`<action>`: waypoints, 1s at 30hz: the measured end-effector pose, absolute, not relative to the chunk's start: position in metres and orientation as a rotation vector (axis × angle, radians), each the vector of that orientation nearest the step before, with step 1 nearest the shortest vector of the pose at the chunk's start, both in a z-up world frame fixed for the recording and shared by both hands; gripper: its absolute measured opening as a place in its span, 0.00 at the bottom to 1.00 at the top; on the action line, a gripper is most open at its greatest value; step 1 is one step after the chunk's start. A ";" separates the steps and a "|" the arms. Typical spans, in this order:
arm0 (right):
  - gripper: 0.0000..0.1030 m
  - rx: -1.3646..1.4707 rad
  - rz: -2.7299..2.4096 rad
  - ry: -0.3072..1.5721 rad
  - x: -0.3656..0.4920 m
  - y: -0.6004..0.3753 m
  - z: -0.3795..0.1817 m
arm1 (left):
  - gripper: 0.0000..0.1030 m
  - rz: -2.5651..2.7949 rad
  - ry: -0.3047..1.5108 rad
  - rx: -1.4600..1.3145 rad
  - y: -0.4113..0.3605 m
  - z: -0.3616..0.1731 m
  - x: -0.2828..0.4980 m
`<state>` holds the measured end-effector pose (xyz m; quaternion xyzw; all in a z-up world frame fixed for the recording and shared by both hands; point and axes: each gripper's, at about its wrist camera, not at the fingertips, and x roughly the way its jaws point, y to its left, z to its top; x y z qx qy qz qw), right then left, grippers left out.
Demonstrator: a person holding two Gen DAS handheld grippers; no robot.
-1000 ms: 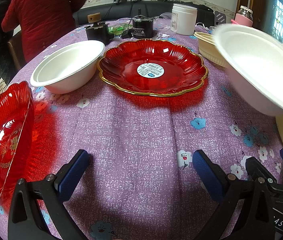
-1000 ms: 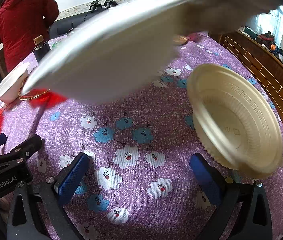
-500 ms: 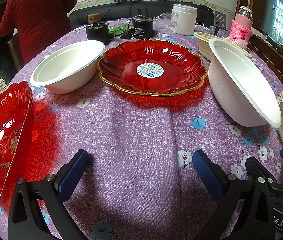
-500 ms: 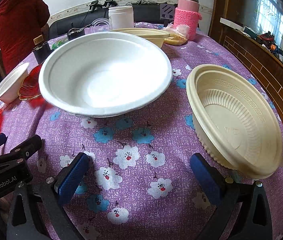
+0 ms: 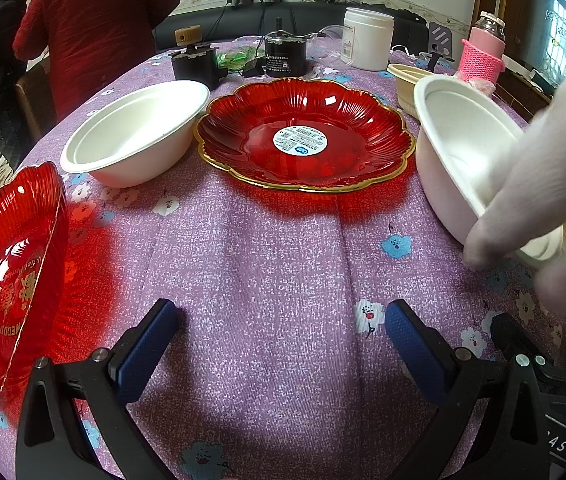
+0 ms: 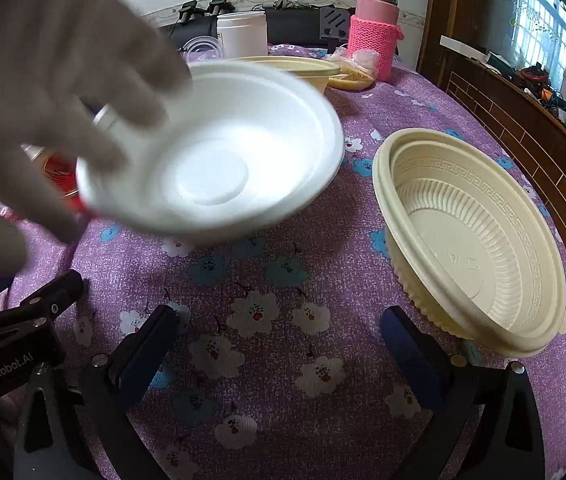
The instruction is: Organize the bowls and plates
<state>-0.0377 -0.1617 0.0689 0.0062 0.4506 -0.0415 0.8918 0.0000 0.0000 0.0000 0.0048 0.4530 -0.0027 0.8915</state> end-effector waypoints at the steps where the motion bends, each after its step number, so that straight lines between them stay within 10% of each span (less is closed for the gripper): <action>1: 0.99 0.013 -0.086 0.935 -0.038 -0.162 0.069 | 1.00 -0.006 0.940 0.010 0.000 0.000 0.000; 30: 0.99 0.013 -0.086 0.935 -0.037 -0.162 0.069 | 1.00 -0.006 0.944 0.010 0.000 0.000 0.001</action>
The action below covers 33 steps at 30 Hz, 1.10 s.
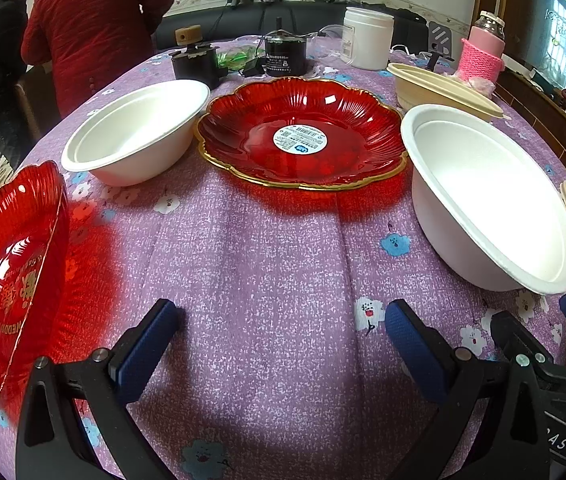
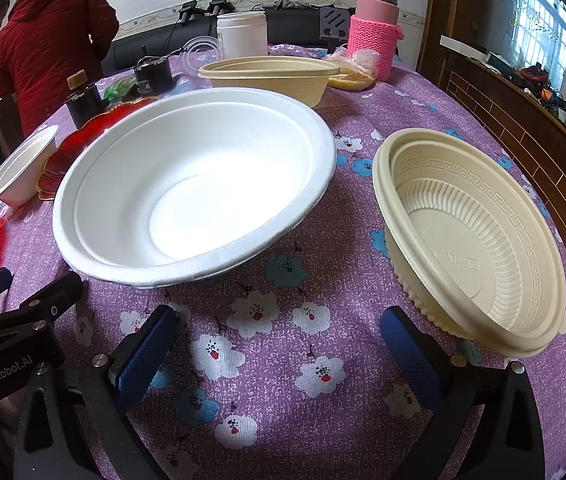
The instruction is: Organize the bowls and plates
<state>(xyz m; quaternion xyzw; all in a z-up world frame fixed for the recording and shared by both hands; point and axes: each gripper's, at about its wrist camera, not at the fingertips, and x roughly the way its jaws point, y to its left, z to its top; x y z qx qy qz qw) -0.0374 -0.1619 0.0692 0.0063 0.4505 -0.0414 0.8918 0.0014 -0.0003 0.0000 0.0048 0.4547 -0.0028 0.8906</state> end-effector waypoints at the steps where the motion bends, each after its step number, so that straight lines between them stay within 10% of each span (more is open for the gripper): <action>1: 0.99 0.013 -0.086 0.935 -0.037 -0.162 0.069 | 1.00 -0.007 0.946 0.011 -0.001 0.000 -0.001; 33: 0.99 0.001 -0.047 0.973 -0.043 -0.158 0.070 | 0.94 -0.273 0.829 -0.085 0.036 0.061 -0.129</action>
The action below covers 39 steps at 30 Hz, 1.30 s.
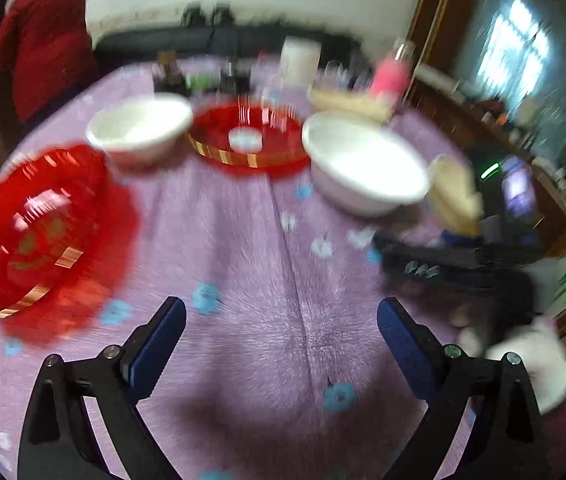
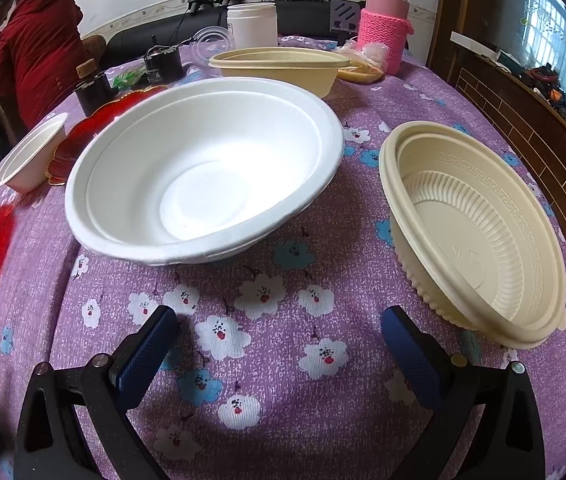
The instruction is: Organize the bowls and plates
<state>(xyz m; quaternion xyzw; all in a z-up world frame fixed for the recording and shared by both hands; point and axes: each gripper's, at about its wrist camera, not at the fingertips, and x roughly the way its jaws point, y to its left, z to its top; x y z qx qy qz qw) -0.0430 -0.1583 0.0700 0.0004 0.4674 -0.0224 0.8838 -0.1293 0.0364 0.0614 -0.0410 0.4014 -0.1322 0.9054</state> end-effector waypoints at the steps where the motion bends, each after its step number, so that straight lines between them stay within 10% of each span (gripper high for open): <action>1: 0.99 -0.001 -0.045 0.976 -0.044 -0.158 0.070 | 0.94 -0.265 0.797 -0.095 0.049 0.071 -0.136; 14: 0.92 0.000 0.217 0.573 -0.119 -0.067 0.197 | 0.94 0.011 0.611 -0.312 0.270 0.141 -0.170; 21: 0.70 0.043 0.450 0.893 -0.045 0.031 0.153 | 0.94 0.059 0.753 -0.360 0.322 0.134 -0.135; 29: 0.66 0.110 0.431 0.980 -0.013 0.060 0.109 | 0.93 0.074 0.872 -0.392 0.335 0.081 -0.080; 39: 0.27 0.070 0.443 1.035 0.001 0.091 0.091 | 0.29 0.047 1.031 -0.453 0.329 0.027 -0.029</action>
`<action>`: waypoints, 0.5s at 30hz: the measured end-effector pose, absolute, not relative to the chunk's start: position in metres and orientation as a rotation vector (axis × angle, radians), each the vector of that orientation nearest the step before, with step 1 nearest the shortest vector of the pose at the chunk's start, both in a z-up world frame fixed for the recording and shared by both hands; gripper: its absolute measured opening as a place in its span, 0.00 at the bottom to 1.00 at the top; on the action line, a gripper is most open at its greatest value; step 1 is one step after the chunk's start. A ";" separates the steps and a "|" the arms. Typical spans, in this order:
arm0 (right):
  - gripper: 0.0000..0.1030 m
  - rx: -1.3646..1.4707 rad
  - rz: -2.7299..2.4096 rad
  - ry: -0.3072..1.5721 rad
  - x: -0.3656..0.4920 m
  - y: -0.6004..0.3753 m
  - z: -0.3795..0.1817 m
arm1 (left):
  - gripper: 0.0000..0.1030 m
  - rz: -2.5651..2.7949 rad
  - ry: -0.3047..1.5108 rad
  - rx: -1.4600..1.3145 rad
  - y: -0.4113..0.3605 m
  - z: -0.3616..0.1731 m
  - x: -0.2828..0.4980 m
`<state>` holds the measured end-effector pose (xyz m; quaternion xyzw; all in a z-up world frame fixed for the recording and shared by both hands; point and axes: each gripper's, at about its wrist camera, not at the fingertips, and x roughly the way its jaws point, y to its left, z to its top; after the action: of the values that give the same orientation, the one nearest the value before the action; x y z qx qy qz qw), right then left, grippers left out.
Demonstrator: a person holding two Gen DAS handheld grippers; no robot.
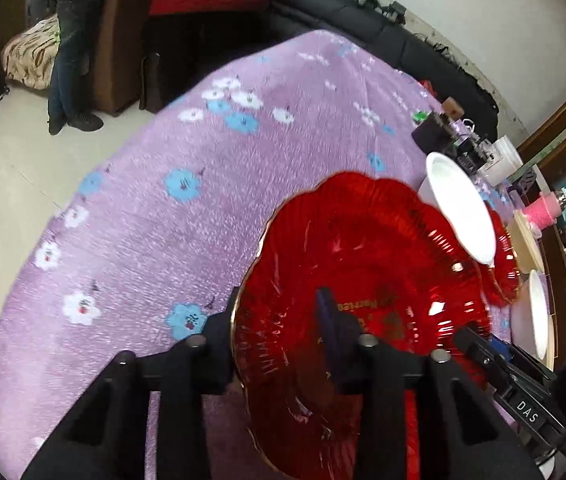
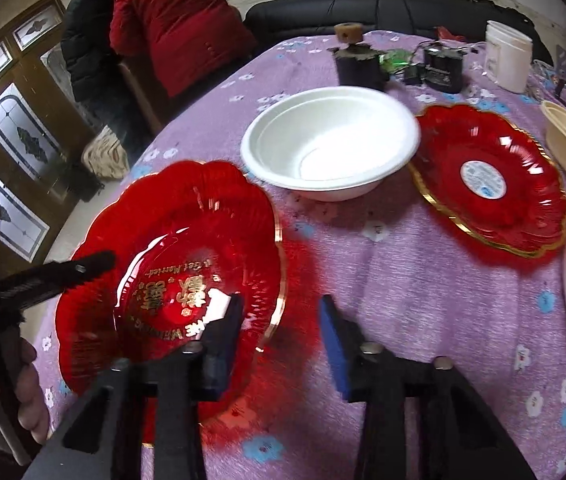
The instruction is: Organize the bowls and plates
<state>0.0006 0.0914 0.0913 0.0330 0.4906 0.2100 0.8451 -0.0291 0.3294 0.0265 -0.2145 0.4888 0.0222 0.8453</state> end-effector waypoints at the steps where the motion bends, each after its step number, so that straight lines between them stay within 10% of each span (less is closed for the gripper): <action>1: 0.20 0.073 0.458 1.043 0.001 0.094 0.089 | 0.27 0.051 1.032 -0.452 0.329 0.025 -0.030; 15: 0.15 -0.007 0.503 0.920 -0.028 0.113 0.119 | 0.27 0.078 0.919 -0.440 0.338 0.063 -0.069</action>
<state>-0.0280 0.1131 0.1191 -0.0033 0.4394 0.2401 0.8656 -0.0693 0.3384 0.0629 -0.2105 0.4398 0.0375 0.8723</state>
